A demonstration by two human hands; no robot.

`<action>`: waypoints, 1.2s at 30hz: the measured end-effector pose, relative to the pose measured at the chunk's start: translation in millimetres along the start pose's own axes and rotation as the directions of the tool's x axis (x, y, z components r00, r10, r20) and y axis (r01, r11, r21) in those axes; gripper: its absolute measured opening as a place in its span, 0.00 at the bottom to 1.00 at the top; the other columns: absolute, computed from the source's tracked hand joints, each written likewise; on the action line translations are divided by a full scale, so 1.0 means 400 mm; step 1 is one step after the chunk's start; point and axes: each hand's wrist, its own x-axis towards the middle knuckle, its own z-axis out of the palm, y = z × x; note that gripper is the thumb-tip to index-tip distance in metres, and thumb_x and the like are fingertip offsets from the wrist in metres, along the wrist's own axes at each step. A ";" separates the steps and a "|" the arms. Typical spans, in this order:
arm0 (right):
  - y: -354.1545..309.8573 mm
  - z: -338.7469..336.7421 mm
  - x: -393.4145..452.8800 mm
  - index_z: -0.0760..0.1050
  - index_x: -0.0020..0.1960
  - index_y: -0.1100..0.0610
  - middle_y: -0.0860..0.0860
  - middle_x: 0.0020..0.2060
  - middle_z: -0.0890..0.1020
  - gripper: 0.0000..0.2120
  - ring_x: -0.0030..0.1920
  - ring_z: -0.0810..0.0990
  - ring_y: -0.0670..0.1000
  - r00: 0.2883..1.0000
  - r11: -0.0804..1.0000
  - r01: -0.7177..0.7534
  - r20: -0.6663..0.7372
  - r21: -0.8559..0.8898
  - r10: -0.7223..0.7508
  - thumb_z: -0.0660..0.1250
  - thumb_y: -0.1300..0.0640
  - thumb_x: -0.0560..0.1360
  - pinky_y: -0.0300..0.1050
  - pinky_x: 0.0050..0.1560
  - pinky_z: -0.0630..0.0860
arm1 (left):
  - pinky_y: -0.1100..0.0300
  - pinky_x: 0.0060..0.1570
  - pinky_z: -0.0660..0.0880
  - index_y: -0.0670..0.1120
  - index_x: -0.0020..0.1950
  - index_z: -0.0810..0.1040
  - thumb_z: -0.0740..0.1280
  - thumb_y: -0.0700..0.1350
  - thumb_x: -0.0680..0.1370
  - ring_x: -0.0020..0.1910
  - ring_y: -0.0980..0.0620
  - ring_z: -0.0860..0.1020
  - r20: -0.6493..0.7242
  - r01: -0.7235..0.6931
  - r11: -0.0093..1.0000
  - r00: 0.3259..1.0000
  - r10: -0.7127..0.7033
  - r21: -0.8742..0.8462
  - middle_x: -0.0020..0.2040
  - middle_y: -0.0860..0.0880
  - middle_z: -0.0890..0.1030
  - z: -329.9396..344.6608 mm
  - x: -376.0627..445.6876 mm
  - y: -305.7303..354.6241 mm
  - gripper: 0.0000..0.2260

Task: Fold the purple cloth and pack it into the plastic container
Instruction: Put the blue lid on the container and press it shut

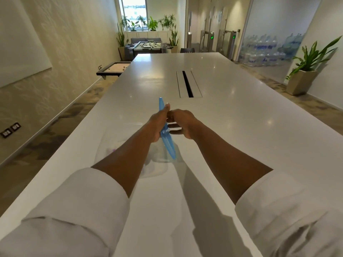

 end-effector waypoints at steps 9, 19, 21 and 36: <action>-0.012 0.049 0.015 0.76 0.56 0.70 0.69 0.58 0.75 0.15 0.43 0.73 0.56 0.981 0.978 0.084 -0.156 -0.190 -0.115 0.65 0.61 0.74 0.48 0.42 0.68 | 0.49 0.40 0.83 0.36 0.64 0.75 0.66 0.41 0.79 0.38 0.43 0.84 -0.049 -0.014 0.976 0.999 0.004 -0.217 0.50 0.39 0.82 -0.146 -0.025 0.022 0.15; 0.022 0.122 0.019 0.77 0.49 0.66 0.58 0.40 0.76 0.08 0.40 0.75 0.55 0.994 0.986 0.000 -0.110 -0.167 -0.019 0.64 0.63 0.72 0.47 0.41 0.74 | 0.47 0.67 0.71 0.35 0.67 0.74 0.62 0.45 0.81 0.60 0.40 0.77 -0.208 -0.015 0.999 0.978 0.007 -0.039 0.63 0.36 0.78 -0.320 -0.034 -0.005 0.18; 0.026 0.150 0.018 0.78 0.46 0.66 0.57 0.36 0.75 0.07 0.36 0.75 0.54 0.993 0.986 0.016 -0.115 -0.168 -0.035 0.63 0.64 0.71 0.44 0.37 0.72 | 0.50 0.61 0.73 0.36 0.63 0.75 0.62 0.45 0.81 0.54 0.43 0.76 -0.242 -0.046 0.999 0.969 0.044 -0.003 0.59 0.37 0.78 -0.341 -0.040 -0.013 0.15; 0.081 0.313 0.040 0.74 0.49 0.66 0.58 0.47 0.78 0.11 0.50 0.76 0.58 0.966 0.944 0.032 -0.233 -0.330 -0.114 0.60 0.59 0.72 0.47 0.48 0.74 | 0.56 0.50 0.74 0.45 0.51 0.84 0.65 0.55 0.75 0.46 0.45 0.80 -0.555 -0.010 0.906 0.787 0.268 0.423 0.45 0.47 0.83 -0.456 -0.056 -0.118 0.15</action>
